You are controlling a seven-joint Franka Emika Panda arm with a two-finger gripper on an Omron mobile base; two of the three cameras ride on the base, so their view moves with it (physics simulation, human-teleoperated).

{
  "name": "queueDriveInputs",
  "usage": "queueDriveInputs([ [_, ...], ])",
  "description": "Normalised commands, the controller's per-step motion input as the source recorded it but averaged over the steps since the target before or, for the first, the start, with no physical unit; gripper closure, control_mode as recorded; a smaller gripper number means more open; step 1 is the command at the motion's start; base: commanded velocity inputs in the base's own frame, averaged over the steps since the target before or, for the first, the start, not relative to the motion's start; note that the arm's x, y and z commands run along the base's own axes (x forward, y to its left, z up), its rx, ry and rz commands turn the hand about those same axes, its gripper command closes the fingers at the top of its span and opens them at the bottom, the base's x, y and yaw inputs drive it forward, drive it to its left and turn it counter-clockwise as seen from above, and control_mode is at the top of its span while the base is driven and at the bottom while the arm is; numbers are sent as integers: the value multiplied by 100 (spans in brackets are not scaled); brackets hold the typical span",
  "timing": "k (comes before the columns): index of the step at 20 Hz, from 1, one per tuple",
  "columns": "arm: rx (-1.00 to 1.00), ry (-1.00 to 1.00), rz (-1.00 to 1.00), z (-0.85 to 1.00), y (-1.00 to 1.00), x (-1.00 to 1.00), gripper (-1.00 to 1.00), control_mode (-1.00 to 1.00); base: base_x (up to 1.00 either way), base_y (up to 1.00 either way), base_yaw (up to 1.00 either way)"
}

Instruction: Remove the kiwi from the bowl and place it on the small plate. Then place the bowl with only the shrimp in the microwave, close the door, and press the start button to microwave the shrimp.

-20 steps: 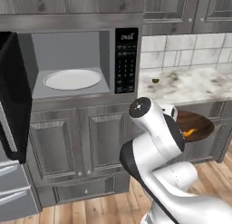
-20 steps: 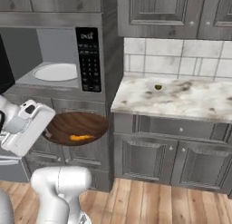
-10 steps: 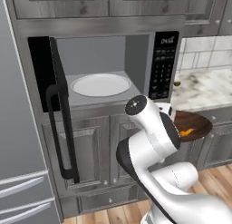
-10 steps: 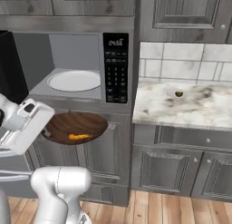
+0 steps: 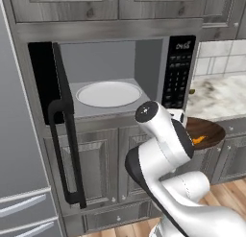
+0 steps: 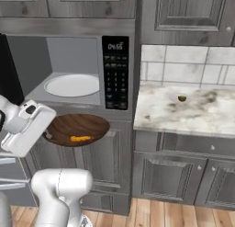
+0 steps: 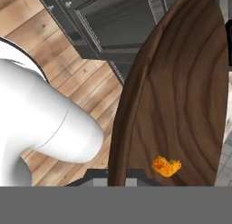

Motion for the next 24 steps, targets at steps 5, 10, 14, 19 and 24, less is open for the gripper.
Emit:
queueDriveInputs([
  [5, 0, 0, 0, 0, 0, 0, 100, 100, 26, 24, 0],
  [10, 0, 0, 0, 0, 0, 0, 100, 100, 24, 28, 0],
  [14, 0, 0, 0, 0, 0, 0, 100, 100, 17, 3, 0],
  [19, 0, 0, 0, 0, 0, 0, 100, 100, 6, 0, 0],
  [24, 0, 0, 3, 0, 0, 1, 100, -100, 0, 0, 0],
])
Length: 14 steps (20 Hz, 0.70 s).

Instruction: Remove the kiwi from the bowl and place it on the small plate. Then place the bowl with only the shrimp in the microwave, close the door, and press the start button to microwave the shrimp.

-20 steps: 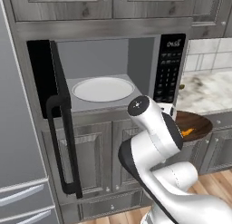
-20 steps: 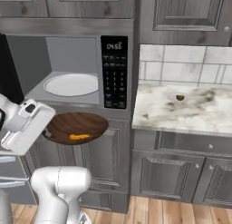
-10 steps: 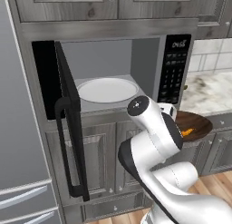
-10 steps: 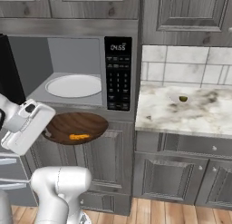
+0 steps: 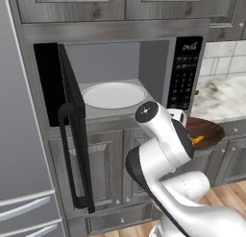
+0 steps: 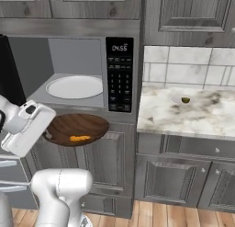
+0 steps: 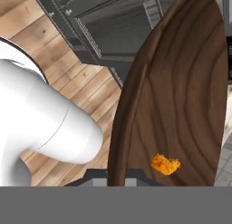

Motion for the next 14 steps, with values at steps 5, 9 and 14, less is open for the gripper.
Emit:
queueDriveInputs([
  [5, -4, 0, 31, 23, 37, 55, 100, -100, 0, 0, 0],
  [9, -10, -11, 34, 46, 58, 52, 100, -100, 0, 0, 0],
  [14, -1, -1, 30, 9, 73, 69, 100, -100, 0, 0, 0],
])
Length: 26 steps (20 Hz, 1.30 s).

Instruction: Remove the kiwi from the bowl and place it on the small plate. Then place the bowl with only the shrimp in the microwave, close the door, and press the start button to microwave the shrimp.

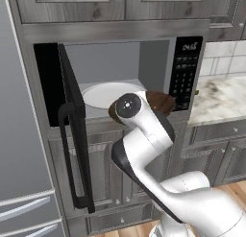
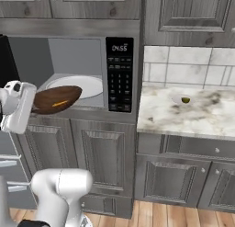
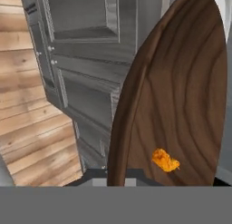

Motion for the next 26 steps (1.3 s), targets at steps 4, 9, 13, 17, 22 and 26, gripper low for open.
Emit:
queueDriveInputs([
  [4, 5, 0, 29, 0, 9, 96, 100, -100, 0, 0, 0],
  [9, 9, 2, 23, 0, 1, 100, 100, -100, 0, 0, 0],
  [13, 7, 8, 16, -1, 6, 96, 100, -100, 0, 0, 0],
  [17, 7, 13, 10, -5, -2, 43, 100, -100, 0, 0, 0],
  [22, 11, 15, 7, -4, -8, 65, 100, -100, 0, 0, 0],
  [26, 4, 3, 7, -38, -16, 52, 100, -100, 0, 0, 0],
])
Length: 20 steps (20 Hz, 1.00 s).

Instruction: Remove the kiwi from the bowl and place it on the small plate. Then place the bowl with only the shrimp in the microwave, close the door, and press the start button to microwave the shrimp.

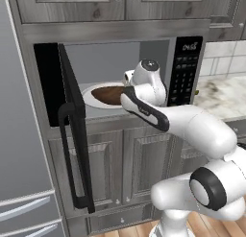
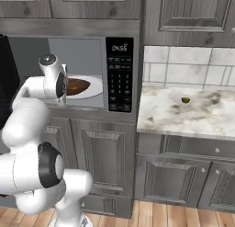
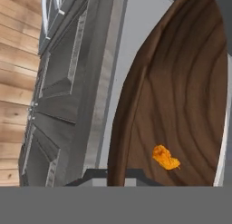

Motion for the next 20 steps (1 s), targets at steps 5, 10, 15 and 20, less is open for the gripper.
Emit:
queueDriveInputs([
  [5, 0, 2, 2, -38, -12, 35, 100, -100, 0, 0, 0],
  [10, 0, 1, 0, -18, -1, 32, 100, -100, 0, 0, 0],
  [15, 0, 1, 0, -15, 0, 18, 100, -100, 0, 0, 0],
  [20, 0, 2, 0, -7, 0, 6, -100, -100, 0, 0, 0],
])
